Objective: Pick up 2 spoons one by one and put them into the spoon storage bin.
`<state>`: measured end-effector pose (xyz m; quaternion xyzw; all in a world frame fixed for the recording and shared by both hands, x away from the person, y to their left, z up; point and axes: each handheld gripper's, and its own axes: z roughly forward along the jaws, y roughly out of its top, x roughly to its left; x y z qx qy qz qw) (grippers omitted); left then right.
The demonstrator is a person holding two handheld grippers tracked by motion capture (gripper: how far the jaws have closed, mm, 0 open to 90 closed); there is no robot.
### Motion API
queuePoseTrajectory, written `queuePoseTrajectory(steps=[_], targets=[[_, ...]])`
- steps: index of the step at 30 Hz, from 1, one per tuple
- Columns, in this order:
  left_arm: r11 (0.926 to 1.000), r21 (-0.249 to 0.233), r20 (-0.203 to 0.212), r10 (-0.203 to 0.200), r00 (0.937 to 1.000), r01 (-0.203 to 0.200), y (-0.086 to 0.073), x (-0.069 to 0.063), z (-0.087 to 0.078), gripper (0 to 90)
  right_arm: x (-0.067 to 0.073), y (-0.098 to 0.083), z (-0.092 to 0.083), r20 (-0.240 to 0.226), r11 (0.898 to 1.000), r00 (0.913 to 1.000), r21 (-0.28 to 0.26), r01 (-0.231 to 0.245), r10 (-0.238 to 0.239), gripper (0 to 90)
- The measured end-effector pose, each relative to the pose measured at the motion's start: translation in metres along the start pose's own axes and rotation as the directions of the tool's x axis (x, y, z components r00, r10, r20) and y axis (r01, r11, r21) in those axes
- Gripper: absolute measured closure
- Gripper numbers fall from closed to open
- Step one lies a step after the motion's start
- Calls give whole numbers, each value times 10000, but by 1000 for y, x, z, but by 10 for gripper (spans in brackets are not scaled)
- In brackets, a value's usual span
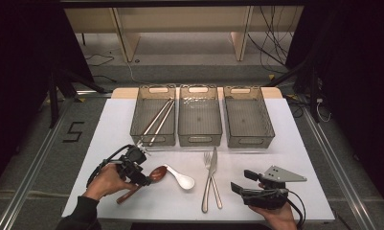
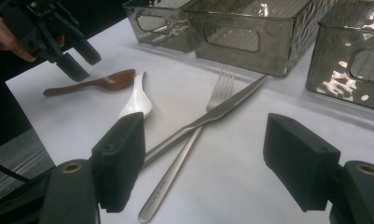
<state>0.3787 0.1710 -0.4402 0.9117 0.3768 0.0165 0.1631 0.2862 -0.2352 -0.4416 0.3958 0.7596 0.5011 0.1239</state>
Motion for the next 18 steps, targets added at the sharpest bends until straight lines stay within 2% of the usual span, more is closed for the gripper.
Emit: queuePoseTrajectory(steps=[6, 14, 18], targets=[[9995, 216, -31, 231, 9997, -231, -3, -2, 2, 477, 3, 1, 2, -36, 10000, 10000, 47, 67, -66, 303], [9972, 708, -127, 267, 9996, -258, -8, -2, 12, 566, 2, 1, 3, -42, 9999, 9999, 46, 98, -98, 304], [9965, 785, -65, 274, 9996, -269, -10, -2, 14, 615, 2, 1, 2, -32, 10000, 10000, 56, 79, -79, 303]])
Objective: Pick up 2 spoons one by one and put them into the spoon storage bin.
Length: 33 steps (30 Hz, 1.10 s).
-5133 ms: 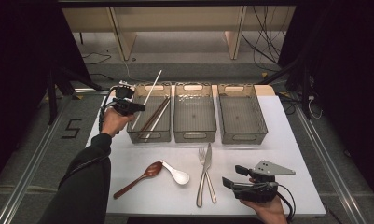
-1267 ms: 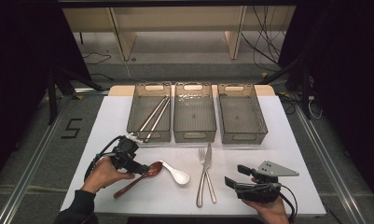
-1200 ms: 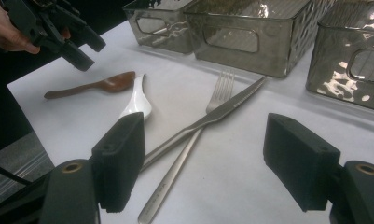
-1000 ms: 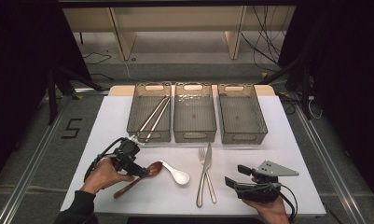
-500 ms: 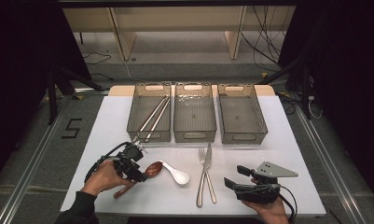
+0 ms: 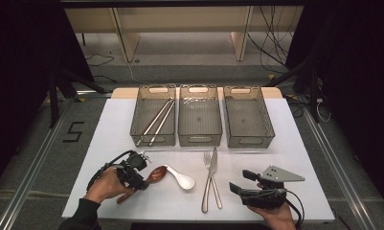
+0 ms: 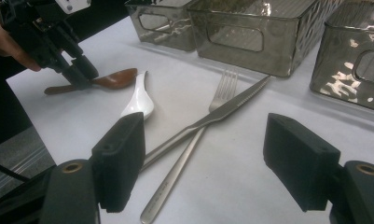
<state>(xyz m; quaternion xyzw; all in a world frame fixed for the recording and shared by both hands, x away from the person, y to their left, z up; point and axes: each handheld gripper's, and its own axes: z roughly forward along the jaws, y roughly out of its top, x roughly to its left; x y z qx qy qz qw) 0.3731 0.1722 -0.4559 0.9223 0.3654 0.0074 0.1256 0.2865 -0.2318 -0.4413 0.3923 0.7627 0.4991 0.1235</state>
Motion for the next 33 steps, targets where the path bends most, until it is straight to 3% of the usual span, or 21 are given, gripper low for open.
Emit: queuePoseTrajectory(steps=[7, 17, 28, 33], targets=[[9998, 202, 77, 94, 9999, -96, -1, -1, 4, 659, 0, 0, 0, 2, 10000, 10000, -3, 38, -38, 304], [9994, 226, -380, 283, 9989, -275, -2, -3, 5, 760, 1, 0, 1, 14, 10000, 10000, 30, 30, -30, 304], [9980, 88, -407, 622, 9972, -618, -3, -3, 5, 810, 0, 0, 0, 25, 10000, 10000, 38, 22, -22, 304], [9975, -188, -410, 677, 9969, -685, -3, -3, 0, 812, 0, 0, 0, 30, 10000, 10000, 43, 17, -17, 304]])
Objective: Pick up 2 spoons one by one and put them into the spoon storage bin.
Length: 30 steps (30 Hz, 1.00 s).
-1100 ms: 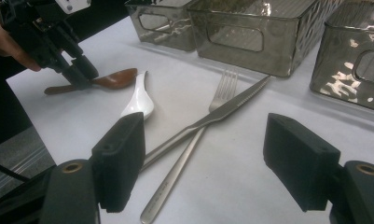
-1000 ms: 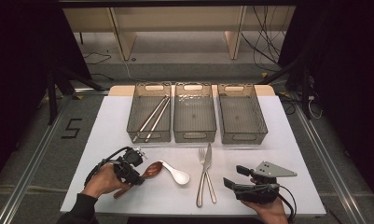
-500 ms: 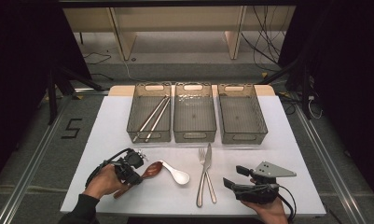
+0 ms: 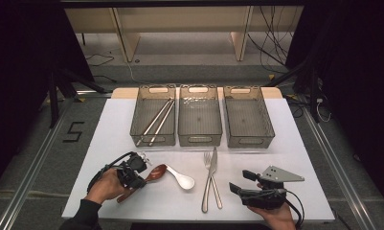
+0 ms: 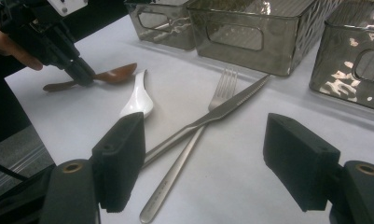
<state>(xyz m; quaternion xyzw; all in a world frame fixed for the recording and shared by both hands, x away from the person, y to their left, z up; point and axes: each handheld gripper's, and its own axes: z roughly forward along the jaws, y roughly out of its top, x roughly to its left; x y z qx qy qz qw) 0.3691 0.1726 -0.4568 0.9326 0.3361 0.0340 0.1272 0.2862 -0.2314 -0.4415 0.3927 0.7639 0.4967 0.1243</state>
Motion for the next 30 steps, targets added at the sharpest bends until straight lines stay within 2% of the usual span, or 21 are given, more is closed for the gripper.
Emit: queuePoseTrajectory(steps=[10, 13, 19, 24, 30], targets=[[9992, -394, 42, -94, 9999, 95, -1, 3, -9, 813, 0, 0, 0, 1, 10000, 10000, 8, -14, 14, 304], [9977, -660, 105, -151, 9998, 158, 0, 3, -13, 813, 0, 0, 0, 0, 10000, 10000, 2, -10, 10, 304], [9894, -1437, 330, -163, 9993, 208, 4, 1, -23, 812, 0, 0, 0, 5, 10000, 10000, 12, -34, 34, 305], [9829, -1829, 404, -140, 9991, 212, 7, -1, -29, 812, 0, 0, 0, 13, 10000, 10000, -9, -25, 25, 304], [9662, -2558, 492, -191, 9986, 311, 12, 0, -38, 812, -1, -1, 0, 18, 10000, 10000, -21, -72, 72, 304]])
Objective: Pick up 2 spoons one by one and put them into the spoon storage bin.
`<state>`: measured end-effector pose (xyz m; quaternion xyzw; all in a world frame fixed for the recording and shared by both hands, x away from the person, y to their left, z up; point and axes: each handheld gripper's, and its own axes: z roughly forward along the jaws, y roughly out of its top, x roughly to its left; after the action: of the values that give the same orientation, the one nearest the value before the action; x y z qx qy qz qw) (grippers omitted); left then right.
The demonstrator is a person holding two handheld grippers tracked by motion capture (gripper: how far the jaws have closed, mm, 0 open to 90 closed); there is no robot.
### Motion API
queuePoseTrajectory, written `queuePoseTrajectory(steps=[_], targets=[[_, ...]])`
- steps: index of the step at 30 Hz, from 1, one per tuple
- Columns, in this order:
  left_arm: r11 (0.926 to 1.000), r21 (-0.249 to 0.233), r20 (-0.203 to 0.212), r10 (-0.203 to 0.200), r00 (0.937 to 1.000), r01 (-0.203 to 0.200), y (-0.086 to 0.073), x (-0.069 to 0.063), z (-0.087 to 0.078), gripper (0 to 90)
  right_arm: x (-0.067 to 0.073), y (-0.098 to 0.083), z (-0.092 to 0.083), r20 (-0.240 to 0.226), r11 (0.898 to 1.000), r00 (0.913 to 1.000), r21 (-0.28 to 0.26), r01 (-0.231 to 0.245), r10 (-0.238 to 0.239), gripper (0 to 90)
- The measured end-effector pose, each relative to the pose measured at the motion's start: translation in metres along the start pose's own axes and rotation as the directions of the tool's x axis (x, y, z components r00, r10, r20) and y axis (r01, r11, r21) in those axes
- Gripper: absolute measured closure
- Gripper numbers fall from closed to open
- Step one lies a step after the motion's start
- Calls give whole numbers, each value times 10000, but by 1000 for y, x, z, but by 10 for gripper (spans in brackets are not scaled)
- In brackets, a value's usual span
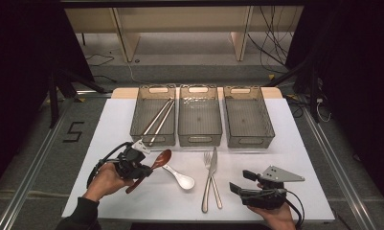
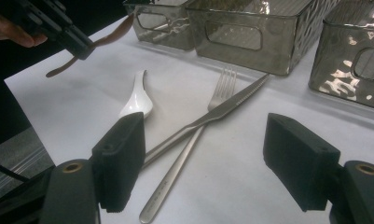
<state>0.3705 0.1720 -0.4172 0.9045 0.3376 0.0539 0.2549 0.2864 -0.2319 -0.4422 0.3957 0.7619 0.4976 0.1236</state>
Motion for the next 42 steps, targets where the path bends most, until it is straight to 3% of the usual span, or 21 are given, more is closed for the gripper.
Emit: queuePoseTrajectory(steps=[15, 25, 28, 42], targets=[[9957, -923, 163, -49, 9999, 64, 28, 2, -3, 813, 0, 0, 1, -10, 10000, 10000, -23, -24, 24, 304], [9856, -1678, 5, -185, 9998, 184, 62, 11, -2, 812, -1, 0, 0, 10, 10000, 10000, -29, -51, 51, 304], [9821, -1867, 127, -248, 9996, 267, 74, 14, -3, 812, -1, 0, 1, -1, 10000, 10000, -19, -44, 44, 304], [9740, -2225, 25, -429, 9991, 424, 115, 22, 7, 812, -1, 0, 0, -37, 10000, 10000, -40, -76, 76, 304]])
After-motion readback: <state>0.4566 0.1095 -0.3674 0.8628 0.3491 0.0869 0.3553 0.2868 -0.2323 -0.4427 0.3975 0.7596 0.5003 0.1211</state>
